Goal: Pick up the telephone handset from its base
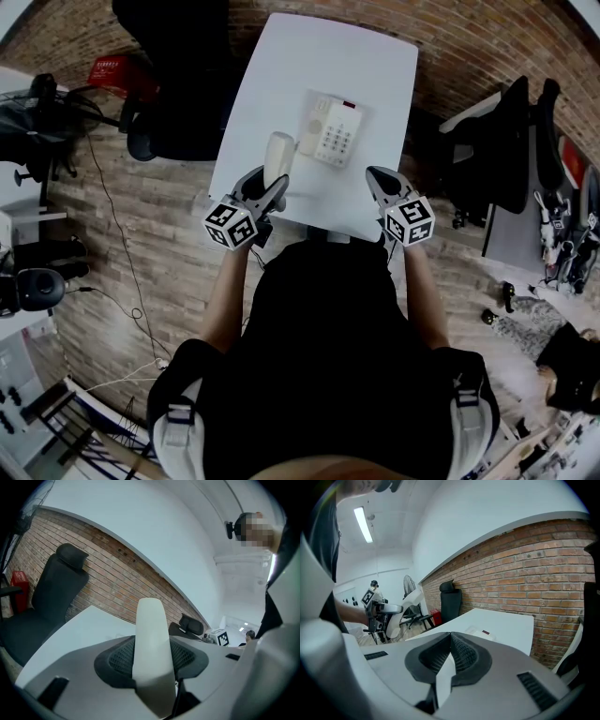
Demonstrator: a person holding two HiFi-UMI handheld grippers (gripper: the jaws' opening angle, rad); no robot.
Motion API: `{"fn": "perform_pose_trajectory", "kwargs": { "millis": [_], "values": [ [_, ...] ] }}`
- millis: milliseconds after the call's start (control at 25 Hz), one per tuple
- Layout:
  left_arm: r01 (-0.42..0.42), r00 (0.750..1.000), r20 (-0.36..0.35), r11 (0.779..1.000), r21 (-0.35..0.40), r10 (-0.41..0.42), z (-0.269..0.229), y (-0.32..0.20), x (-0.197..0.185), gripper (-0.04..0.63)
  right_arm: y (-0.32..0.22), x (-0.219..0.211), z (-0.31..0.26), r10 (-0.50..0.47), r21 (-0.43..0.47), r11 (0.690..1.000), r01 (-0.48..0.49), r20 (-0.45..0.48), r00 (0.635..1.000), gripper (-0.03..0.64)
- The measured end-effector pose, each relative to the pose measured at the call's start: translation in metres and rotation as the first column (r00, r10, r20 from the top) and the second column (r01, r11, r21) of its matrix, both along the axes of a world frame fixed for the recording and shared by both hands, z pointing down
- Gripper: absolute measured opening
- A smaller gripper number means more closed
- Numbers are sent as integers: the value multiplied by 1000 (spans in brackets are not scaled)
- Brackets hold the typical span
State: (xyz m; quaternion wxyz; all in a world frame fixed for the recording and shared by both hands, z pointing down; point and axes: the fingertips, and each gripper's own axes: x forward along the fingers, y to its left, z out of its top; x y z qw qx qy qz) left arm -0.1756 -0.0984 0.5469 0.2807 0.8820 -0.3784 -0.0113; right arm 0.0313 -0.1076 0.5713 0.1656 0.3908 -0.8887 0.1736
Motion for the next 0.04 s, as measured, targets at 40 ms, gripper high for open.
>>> {"fn": "perform_pose_trajectory", "kwargs": {
  "millis": [40],
  "values": [
    [0,1000,-2,1000,-1,0,0,0,0,221,0,-1,0,0,0,1000,0,0,1000,-3]
  ]
}}
